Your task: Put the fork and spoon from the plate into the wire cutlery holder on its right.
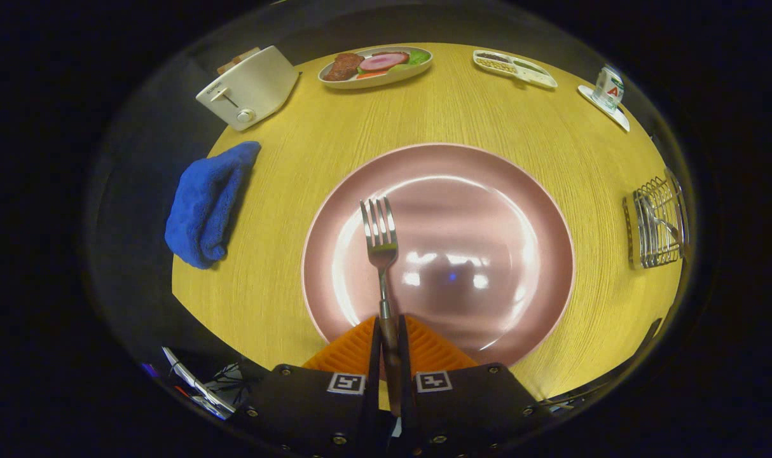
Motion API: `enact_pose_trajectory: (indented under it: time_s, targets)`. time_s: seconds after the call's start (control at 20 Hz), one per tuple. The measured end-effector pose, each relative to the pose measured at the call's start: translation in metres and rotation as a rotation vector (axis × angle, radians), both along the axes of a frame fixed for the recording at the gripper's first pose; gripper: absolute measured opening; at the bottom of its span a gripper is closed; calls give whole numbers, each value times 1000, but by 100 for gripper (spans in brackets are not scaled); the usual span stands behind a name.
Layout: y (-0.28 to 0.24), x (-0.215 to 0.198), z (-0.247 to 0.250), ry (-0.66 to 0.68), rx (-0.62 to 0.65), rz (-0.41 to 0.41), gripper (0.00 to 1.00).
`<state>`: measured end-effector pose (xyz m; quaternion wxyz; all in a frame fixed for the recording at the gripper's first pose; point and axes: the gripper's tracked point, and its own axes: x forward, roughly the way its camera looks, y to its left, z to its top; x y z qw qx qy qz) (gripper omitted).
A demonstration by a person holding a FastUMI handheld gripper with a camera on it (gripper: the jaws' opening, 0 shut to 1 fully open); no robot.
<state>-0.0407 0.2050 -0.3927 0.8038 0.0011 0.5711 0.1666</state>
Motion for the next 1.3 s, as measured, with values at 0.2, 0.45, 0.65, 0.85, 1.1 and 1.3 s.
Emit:
enact_pose_trajectory:
  time_s: [0.2,0.45,0.65,0.85,1.1,1.3]
  targets:
    - [-4,4,1,-28,15,-13,5]
    - [-6,11,10,-20,71,-56,5]
    - [-11,21,20,-23,104,-93,5]
    - [-18,35,36,-43,137,-131,4]
    - [-43,62,68,-101,185,-206,5]
    - [-81,86,100,-157,235,-310,5]
